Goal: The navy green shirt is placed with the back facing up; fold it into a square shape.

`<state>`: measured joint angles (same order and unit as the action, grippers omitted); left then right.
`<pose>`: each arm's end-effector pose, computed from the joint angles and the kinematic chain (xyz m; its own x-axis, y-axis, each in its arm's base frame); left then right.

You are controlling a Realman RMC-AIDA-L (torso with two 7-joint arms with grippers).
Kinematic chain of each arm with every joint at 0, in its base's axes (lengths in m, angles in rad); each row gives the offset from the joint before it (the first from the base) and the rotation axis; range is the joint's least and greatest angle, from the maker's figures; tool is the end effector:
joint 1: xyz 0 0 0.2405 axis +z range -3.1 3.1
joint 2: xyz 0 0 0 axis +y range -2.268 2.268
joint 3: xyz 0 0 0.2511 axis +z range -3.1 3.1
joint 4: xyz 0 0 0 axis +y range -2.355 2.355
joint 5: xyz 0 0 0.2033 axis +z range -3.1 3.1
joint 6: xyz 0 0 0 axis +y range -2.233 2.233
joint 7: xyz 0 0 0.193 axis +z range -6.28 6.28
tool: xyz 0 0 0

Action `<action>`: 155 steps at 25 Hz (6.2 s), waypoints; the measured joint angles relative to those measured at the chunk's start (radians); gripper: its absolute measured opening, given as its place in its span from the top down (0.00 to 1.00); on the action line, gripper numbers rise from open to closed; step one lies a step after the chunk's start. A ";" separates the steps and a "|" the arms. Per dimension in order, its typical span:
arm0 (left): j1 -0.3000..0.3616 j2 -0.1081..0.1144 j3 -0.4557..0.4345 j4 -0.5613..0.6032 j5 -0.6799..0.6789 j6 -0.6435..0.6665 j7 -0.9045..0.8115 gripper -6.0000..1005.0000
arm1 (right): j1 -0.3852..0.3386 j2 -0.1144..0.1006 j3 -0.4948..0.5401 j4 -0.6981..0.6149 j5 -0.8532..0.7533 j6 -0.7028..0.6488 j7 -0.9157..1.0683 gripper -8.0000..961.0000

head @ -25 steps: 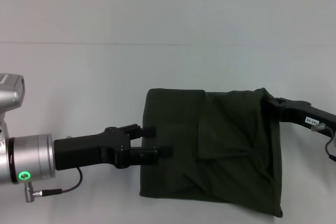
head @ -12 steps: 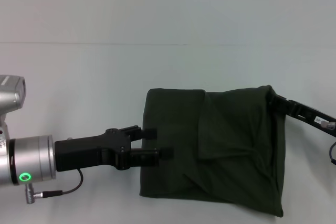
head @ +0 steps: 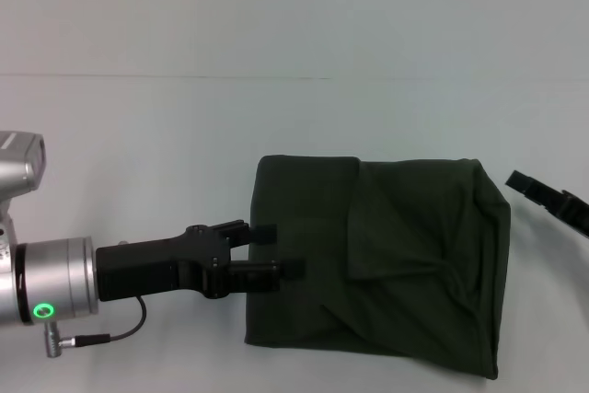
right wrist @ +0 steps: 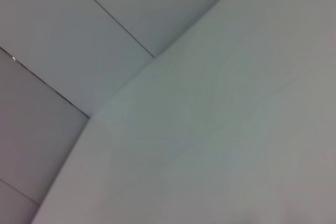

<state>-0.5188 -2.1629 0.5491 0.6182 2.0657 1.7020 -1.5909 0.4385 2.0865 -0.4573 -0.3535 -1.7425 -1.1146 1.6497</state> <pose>-0.2141 0.3052 -0.0623 0.5652 0.5832 0.5834 0.6228 -0.7655 0.1618 0.3356 0.3617 -0.0311 0.0930 -0.5553 -0.8264 -0.9855 -0.1699 0.0032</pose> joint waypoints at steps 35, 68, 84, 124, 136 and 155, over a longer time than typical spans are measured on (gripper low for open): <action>-0.001 0.000 -0.008 0.000 -0.004 0.002 0.000 0.05 | 0.101 0.004 -0.101 0.072 -0.037 0.031 -0.277 0.19; 0.065 0.031 -0.051 0.181 0.009 0.146 0.045 0.05 | 0.177 0.010 -0.832 -0.972 -0.518 -0.386 0.456 0.21; 0.090 0.026 -0.087 0.226 0.004 0.187 0.061 0.06 | 0.421 0.034 -1.106 -0.902 -0.859 -0.466 0.793 0.21; 0.103 0.014 -0.100 0.202 -0.003 0.163 0.125 0.05 | 0.396 0.032 -1.341 -0.816 -0.899 -0.244 0.661 0.21; 0.103 0.015 -0.100 0.195 -0.003 0.163 0.126 0.05 | 0.398 0.032 -1.347 -0.790 -0.920 -0.220 0.668 0.44; 0.097 0.018 -0.100 0.195 -0.003 0.166 0.126 0.05 | 0.378 0.026 -1.317 -0.808 -0.902 -0.226 0.687 0.94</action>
<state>-0.4218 -2.1453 0.4494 0.8137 2.0632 1.8679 -1.4650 0.8162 2.1129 -1.7740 -1.1612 -2.6443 -1.3409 2.3368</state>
